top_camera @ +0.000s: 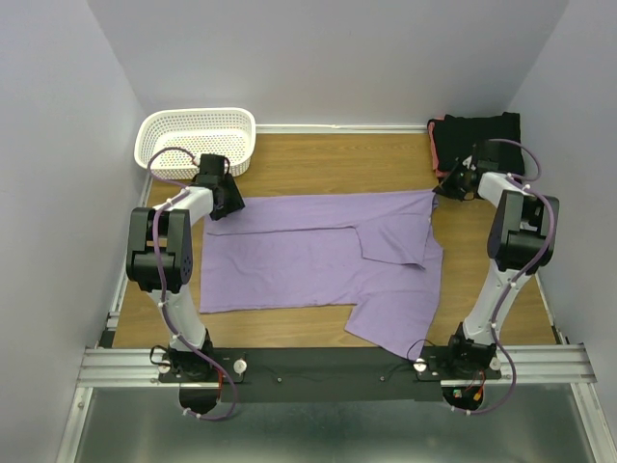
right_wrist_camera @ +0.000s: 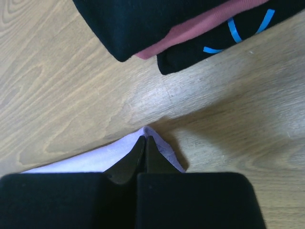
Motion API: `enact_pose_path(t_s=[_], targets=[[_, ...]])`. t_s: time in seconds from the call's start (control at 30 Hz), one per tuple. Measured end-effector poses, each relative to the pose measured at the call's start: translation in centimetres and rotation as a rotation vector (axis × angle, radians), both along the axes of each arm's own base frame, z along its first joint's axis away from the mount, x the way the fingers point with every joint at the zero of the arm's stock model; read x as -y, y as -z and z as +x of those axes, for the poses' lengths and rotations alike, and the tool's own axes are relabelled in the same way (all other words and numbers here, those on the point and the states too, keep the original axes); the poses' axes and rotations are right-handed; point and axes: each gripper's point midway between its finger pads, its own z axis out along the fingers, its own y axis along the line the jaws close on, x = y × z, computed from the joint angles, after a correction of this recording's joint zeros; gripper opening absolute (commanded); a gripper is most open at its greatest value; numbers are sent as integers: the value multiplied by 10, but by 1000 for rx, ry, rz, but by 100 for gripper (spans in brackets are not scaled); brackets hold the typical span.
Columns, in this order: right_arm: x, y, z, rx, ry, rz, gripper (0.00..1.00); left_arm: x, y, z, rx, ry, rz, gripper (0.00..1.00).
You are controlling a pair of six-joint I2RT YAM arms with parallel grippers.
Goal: Fold and stack the t-shirts
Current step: Fold the tshirt
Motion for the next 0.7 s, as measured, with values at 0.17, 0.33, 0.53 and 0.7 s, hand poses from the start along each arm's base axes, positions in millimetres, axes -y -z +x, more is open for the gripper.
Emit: enact_pose_path(t_s=[0.17, 0.33, 0.53, 0.7], targets=[[-2, -2, 3, 17, -13, 11, 22, 0, 0, 0, 2, 1, 0, 64], [-1, -12, 2, 45, -19, -2, 43, -1, -2, 2, 8, -2, 2, 69], [-14, -76, -32, 158, -32, -44, 45, -3, -19, -1, 41, -6, 16, 80], [-60, -110, -73, 228, -126, -83, 42, 3, -64, -2, 148, 4, 47, 82]])
